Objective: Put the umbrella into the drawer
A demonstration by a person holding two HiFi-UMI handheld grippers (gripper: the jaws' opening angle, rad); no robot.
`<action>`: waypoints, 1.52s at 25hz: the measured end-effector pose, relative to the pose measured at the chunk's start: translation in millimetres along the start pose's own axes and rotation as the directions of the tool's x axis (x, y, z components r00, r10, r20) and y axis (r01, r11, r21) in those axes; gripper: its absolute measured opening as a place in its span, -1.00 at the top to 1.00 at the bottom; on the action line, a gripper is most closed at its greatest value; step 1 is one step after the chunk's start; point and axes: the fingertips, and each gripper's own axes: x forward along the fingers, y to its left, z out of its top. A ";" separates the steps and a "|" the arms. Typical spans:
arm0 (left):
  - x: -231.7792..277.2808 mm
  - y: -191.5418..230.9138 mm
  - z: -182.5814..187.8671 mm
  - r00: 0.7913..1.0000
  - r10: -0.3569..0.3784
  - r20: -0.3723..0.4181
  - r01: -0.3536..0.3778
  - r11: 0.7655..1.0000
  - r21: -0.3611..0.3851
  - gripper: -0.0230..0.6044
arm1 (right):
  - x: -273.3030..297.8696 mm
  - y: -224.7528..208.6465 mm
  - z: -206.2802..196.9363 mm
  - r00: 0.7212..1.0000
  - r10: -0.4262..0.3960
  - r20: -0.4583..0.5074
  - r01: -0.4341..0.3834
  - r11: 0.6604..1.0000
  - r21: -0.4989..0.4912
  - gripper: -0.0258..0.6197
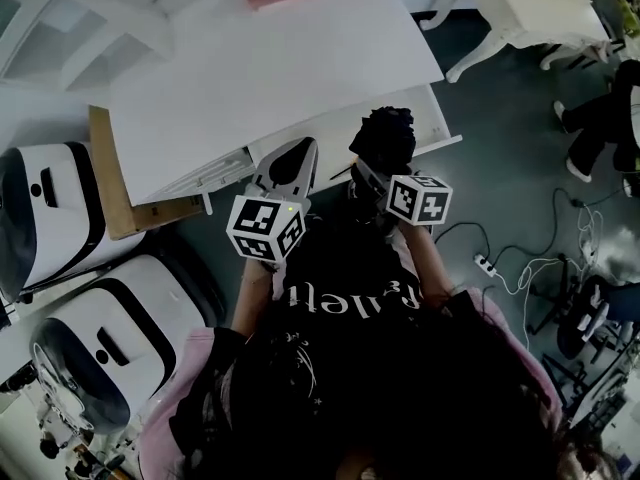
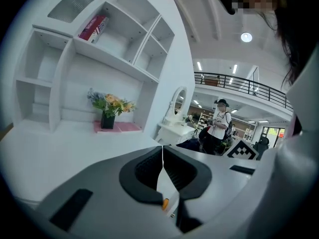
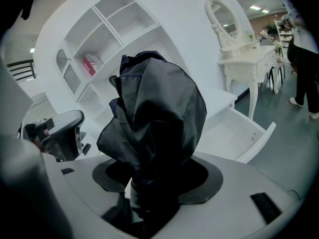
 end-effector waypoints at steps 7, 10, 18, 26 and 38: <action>39.2 -2.5 0.6 0.999 -0.002 -0.043 0.002 1.000 -0.003 0.87 | 41.4 -60.9 12.5 0.998 -0.046 -0.036 0.051 0.983 0.174 0.05; 51.2 -4.5 -0.5 0.998 -0.007 -0.060 0.007 1.000 -0.001 0.87 | 54.3 -82.0 17.9 0.997 -0.063 -0.035 0.070 0.964 0.258 0.05; 67.5 0.2 -1.6 0.996 0.002 -0.092 -0.001 1.000 0.006 0.87 | 79.9 -139.3 17.2 0.982 -0.160 -0.097 0.183 0.926 0.331 0.05; 71.8 14.3 -2.4 0.994 0.040 -0.103 -0.040 0.999 -0.005 0.87 | 94.1 -174.9 15.9 0.976 -0.196 -0.093 0.215 0.825 0.522 0.05; 87.2 12.7 -7.4 0.993 0.039 -0.113 -0.041 0.999 -0.015 0.87 | 111.5 -207.9 9.6 0.956 -0.278 -0.094 0.267 0.691 0.672 0.05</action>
